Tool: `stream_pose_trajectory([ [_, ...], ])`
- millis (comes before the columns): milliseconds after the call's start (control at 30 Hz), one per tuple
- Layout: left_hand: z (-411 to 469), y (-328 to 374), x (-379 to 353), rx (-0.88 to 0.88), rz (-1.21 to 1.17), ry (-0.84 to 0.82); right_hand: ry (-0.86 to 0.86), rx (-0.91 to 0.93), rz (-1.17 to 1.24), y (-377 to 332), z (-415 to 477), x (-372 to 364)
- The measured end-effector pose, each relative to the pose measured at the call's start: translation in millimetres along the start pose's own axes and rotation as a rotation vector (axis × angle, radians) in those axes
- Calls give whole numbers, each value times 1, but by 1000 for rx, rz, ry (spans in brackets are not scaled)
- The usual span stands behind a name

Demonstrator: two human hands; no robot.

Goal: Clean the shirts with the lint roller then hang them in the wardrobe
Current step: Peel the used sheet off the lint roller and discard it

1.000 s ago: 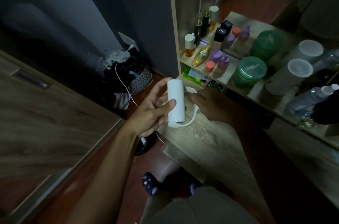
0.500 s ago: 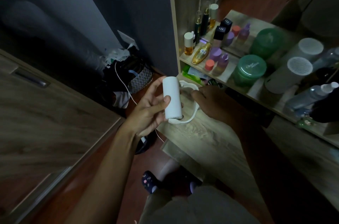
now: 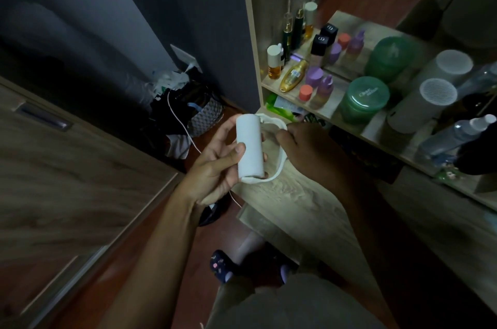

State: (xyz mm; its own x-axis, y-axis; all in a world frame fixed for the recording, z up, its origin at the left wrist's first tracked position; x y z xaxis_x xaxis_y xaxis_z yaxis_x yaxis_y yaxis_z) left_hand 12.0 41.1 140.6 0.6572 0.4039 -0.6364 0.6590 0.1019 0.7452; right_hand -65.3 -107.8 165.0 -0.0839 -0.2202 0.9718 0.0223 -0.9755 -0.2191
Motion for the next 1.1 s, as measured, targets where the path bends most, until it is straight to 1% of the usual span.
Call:
stream_pose_trajectory([
  [33,0,0,0,3,8,-2,29,-24,22,-2,0,1],
  [100,0,2,-2,7,19,-14,42,-136,88,1,1,6],
  [133,0,4,-3,5,29,-23,6,-201,165,5,1,1],
  [167,0,7,-5,3,41,-32,1,-228,186,7,0,-3],
  [233,0,12,-9,0,65,-58,4,-195,156,3,3,5],
  [300,-1,14,-12,5,91,-80,67,-140,106,1,0,8],
  [433,-4,13,-18,4,107,-98,-12,-154,103,0,0,11],
  [500,-5,15,-20,-10,122,-118,61,-107,90,-4,-1,17],
  [533,-5,16,-21,-17,139,-123,100,-126,144,-3,-2,19],
  [567,-5,16,-21,-22,161,-123,132,-195,243,0,-2,21],
  [633,-6,18,-21,-30,218,-105,119,-343,465,4,-4,17],
  [667,-8,19,-21,-34,248,-99,123,-350,471,2,-5,17],
  [767,-11,22,-21,-30,329,-117,161,-253,451,-4,-6,22],
  [900,-12,24,-20,-9,424,-118,177,-249,498,-4,-6,20],
  [1100,-11,24,-19,19,429,-105,172,-228,520,-3,-8,17],
])
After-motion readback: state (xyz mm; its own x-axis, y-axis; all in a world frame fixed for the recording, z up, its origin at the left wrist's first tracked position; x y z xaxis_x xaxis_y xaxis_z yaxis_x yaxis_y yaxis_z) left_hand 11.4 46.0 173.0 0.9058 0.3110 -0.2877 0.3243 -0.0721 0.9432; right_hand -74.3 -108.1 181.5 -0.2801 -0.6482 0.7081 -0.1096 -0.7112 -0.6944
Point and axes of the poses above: each hand's wrist, its own z-axis towards the middle knuckle, its own x-axis out of the back of the hand, y = z × x, the point moved 5 cm from there along z, towards the middle knuckle, and after that the axes turned 6 degrees about -y, right-handed, at the moved point
